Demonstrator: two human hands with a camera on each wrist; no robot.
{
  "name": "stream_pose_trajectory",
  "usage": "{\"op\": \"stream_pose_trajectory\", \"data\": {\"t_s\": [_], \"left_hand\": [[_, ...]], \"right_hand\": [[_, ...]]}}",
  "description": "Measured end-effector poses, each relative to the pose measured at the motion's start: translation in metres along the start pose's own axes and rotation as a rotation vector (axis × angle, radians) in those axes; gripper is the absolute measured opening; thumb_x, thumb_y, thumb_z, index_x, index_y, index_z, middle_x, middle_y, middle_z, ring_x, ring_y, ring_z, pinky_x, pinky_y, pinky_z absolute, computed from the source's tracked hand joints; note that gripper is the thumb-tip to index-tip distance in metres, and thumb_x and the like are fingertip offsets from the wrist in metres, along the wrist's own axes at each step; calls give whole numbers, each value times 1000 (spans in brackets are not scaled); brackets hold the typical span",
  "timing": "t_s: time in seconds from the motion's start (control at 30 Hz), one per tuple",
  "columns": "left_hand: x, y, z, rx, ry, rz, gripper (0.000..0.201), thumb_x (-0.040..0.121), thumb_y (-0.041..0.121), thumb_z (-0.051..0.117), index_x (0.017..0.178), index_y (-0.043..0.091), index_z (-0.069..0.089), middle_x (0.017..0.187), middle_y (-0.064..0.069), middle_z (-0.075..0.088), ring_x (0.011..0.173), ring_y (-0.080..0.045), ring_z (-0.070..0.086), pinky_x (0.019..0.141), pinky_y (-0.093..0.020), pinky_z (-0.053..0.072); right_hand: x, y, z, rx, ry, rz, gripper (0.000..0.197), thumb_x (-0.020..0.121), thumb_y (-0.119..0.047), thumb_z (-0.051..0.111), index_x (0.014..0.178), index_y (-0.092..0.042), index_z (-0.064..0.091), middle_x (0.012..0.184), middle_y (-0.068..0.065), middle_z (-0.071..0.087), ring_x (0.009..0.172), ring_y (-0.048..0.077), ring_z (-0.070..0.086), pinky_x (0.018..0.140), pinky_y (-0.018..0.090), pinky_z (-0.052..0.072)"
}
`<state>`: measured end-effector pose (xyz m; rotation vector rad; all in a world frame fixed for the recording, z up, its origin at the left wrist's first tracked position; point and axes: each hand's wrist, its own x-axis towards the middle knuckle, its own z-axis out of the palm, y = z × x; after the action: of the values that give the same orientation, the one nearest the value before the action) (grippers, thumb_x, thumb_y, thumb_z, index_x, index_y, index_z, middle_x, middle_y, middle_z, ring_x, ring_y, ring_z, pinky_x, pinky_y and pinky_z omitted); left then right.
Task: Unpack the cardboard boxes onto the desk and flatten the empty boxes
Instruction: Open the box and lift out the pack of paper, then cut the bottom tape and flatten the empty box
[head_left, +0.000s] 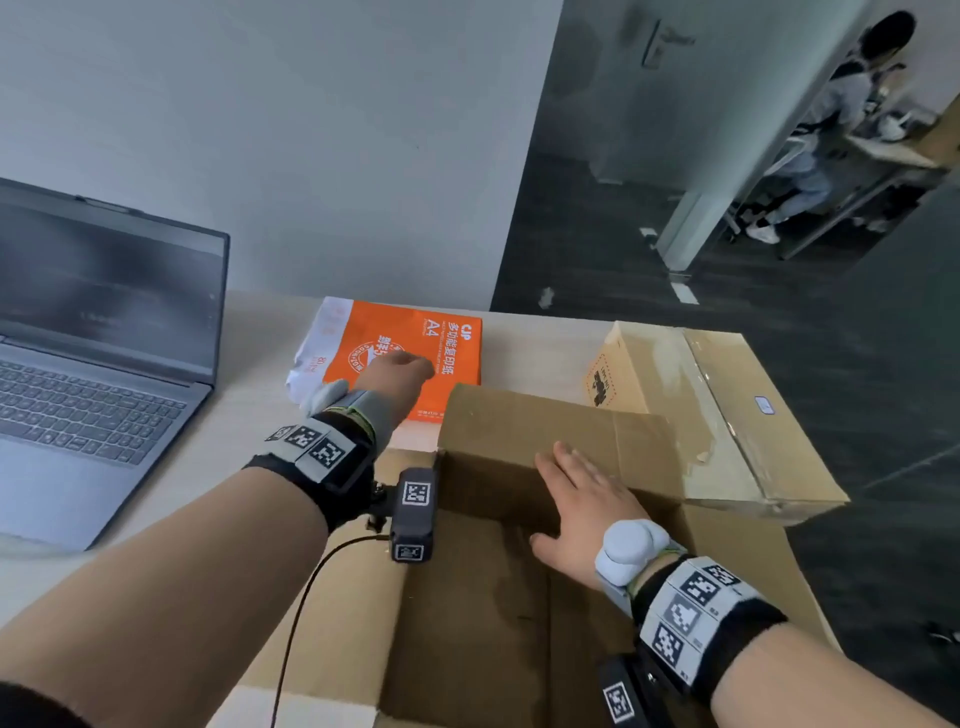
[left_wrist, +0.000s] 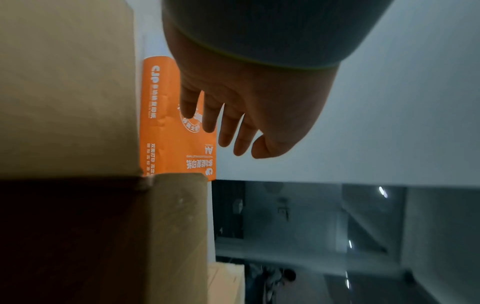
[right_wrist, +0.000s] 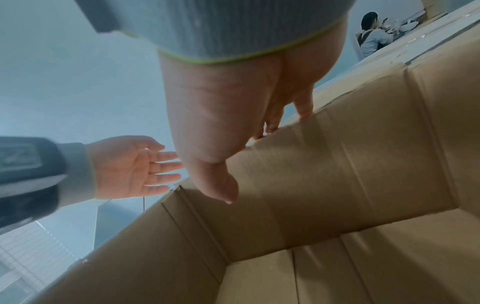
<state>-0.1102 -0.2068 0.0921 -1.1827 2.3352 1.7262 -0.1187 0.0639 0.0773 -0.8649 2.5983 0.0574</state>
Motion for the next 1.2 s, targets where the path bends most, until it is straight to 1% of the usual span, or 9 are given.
{"op": "stream_pose_trajectory", "data": {"t_s": [0.13, 0.33, 0.53, 0.7, 0.87, 0.93, 1.0, 1.07, 1.2], "left_hand": [[-58, -16, 11, 338, -6, 186, 25, 96, 30, 57, 119, 29, 67, 113, 3, 64, 89, -16, 57, 65, -26, 44], [-116, -64, 23, 688, 17, 161, 47, 91, 35, 56, 138, 34, 56, 158, 4, 40, 141, -23, 41, 115, -40, 35], [-165, -101, 25, 817, 130, 34, 71, 88, 50, 62, 152, 35, 37, 169, -5, 14, 154, -32, 15, 124, -47, 20], [-188, -138, 36, 950, 160, -53, 103, 66, 84, 60, 152, 42, 23, 163, -6, 25, 146, -35, 31, 116, -48, 35], [-216, -143, 68, 884, 129, -214, 66, 94, 45, 63, 145, 16, 34, 133, -13, 61, 115, -33, 62, 91, -37, 51], [-224, -138, 77, 901, 97, -198, 40, 99, 29, 55, 135, 11, 52, 121, -10, 68, 108, -28, 66, 81, -31, 50], [-226, -134, 74, 870, 88, -176, 28, 98, 21, 52, 123, 13, 63, 108, -7, 69, 96, -25, 65, 76, -29, 48], [-234, -124, 62, 802, 121, -143, 24, 95, 19, 54, 114, 14, 68, 98, -5, 69, 89, -24, 65, 74, -28, 50], [-256, -96, 21, 610, 210, -58, 18, 93, 18, 57, 101, 19, 73, 88, -6, 74, 78, -24, 69, 63, -27, 49]], "right_hand": [[2, 6, 1, 76, -22, -40, 87, 89, -53, 52, 160, -32, 5, 169, -5, -10, 156, 17, -6, 124, 43, 5], [-35, 57, 7, 364, 10, -74, 58, 95, -49, 54, 149, -41, 37, 167, -16, 11, 152, 14, 19, 123, 37, 22], [-94, 143, 27, 520, 157, 94, 46, 97, -34, 59, 142, -31, 50, 163, -10, 23, 145, 16, 35, 114, 32, 32], [-123, 184, 54, 356, 151, 275, 69, 87, -58, 55, 150, -40, 33, 167, -10, 15, 150, 26, 26, 117, 47, 31], [-137, 178, 78, 529, -64, 300, 103, 81, -77, 56, 160, -24, 18, 160, 5, 37, 141, 30, 44, 111, 40, 41], [-141, 168, 86, 458, -146, 265, 84, 86, -66, 56, 150, -14, 38, 142, 7, 56, 128, 30, 56, 103, 37, 48], [-144, 157, 85, 416, -122, 215, 35, 89, -43, 52, 108, -15, 60, 92, 5, 65, 93, 28, 68, 78, 34, 55], [-155, 151, 73, 444, -101, 145, 23, 84, -36, 48, 76, -15, 52, 66, 3, 57, 66, 24, 65, 62, 34, 52], [-175, 141, 39, 448, -26, -3, 29, 85, -39, 51, 68, -17, 41, 54, -1, 45, 51, 19, 65, 52, 28, 33]]}}
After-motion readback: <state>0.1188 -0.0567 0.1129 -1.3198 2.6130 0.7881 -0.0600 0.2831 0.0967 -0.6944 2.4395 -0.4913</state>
